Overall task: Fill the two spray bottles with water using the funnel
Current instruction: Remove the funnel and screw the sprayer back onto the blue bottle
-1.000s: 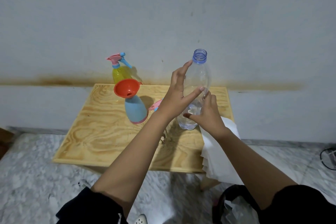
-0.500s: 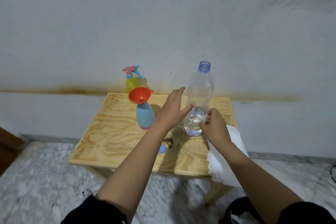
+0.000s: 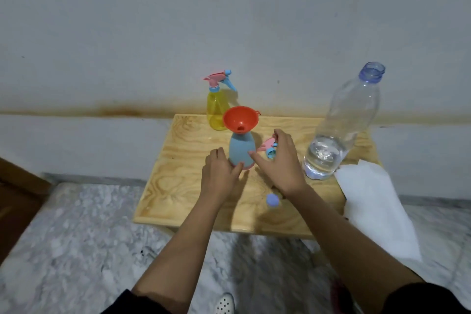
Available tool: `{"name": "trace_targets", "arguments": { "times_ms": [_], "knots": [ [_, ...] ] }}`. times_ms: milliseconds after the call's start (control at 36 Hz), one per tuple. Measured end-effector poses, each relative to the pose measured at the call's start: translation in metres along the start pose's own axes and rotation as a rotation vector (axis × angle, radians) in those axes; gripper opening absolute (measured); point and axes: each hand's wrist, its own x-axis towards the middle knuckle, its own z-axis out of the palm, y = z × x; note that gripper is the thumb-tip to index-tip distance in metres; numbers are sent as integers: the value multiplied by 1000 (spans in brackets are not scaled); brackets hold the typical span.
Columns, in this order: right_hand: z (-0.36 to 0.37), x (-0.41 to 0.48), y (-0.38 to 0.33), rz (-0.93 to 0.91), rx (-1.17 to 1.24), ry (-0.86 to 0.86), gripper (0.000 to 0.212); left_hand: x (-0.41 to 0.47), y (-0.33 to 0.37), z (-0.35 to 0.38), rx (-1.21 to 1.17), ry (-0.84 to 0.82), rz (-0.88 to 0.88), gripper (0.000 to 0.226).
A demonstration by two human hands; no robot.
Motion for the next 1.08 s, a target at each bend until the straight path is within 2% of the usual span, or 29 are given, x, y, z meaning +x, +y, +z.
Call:
{"name": "trace_targets", "arguments": {
  "times_ms": [139, 389, 472, 556, 694, 861, 972, 1083],
  "knots": [
    [27, 32, -27, 3, -35, 62, 93, 35, -14, 3, -26, -7, 88, 62],
    [57, 60, -37, 78, -45, 161, 83, 74, -21, 20, -204, -99, 235, 63],
    [62, 60, -36, 64, -30, 224, 82, 82, -27, 32, -259, -116, 265, 69],
    [66, 58, -35, 34, -31, 264, 84, 88, -34, 43, -333, -133, 288, 64],
    [68, 54, -33, 15, -32, 300, 86, 87, -37, 44, -439, -135, 290, 61],
    [50, 56, -47, 72, 120, 279, 85, 81, -34, 36, -502, -133, 264, 58],
    [28, 57, -48, 103, 182, 346, 81, 80, -33, 38, -550, -131, 245, 58],
    [12, 55, -25, 183, 130, 381, 81, 77, -31, 36, -582, -152, 218, 56]
  ]
}}
